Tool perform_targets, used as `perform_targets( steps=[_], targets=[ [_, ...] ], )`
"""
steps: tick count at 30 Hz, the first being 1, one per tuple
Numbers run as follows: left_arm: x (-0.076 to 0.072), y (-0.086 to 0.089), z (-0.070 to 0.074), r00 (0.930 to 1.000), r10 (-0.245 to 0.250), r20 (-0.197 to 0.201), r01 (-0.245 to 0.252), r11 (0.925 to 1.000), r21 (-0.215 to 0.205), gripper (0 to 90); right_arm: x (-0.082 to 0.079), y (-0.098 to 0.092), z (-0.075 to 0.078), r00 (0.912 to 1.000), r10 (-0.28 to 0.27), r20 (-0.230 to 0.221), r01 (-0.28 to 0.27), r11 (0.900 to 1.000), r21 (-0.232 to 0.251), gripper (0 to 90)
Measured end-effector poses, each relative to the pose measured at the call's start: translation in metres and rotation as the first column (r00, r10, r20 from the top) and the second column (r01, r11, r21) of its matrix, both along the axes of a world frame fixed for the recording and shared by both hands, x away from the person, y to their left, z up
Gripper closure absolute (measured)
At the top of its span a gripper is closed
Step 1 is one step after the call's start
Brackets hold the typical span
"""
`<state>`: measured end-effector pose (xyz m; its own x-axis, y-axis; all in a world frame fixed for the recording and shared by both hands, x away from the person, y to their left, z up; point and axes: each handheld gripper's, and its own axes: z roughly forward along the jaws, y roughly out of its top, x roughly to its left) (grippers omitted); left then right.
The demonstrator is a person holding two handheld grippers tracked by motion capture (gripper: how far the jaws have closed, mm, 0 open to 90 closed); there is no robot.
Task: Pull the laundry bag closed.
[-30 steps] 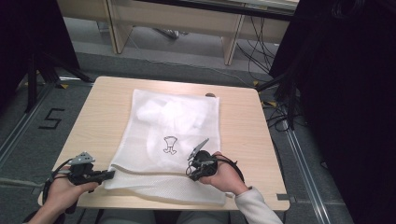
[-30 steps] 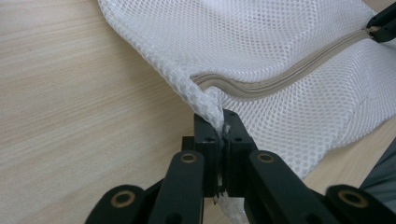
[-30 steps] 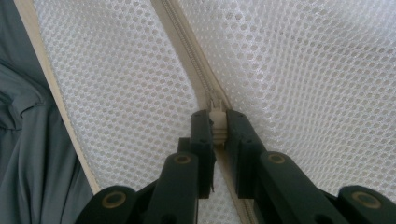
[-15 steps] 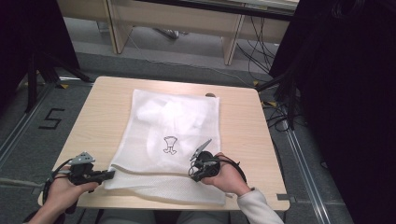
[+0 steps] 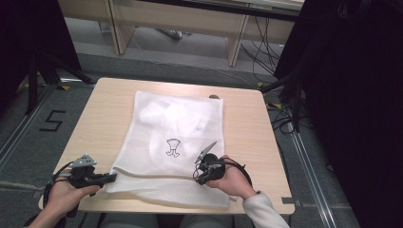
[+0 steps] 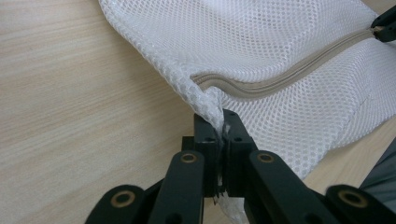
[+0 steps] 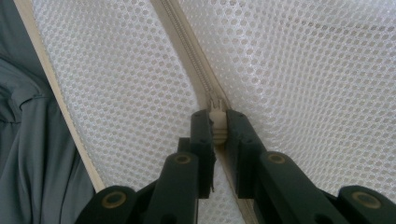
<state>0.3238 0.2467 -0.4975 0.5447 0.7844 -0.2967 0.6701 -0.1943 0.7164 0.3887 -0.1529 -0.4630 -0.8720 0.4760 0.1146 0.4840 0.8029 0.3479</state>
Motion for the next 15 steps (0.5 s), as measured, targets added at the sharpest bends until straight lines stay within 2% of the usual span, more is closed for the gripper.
perform_targets(
  steps=[5,15],
  targets=[
    [0.0,0.0,0.0,1.0,0.0,0.001,0.0,1.0,0.002,86.2,0.001,-0.003,0.0,0.9998,0.02,0.005,-0.02,1.0,0.001,82.4],
    [0.0,0.0,0.0,1.0,0.004,0.003,-0.004,1.0,0.002,86.2,-0.001,-0.011,0.0,1.0,-0.008,-0.004,0.008,1.0,-0.005,82.4]
  ],
)
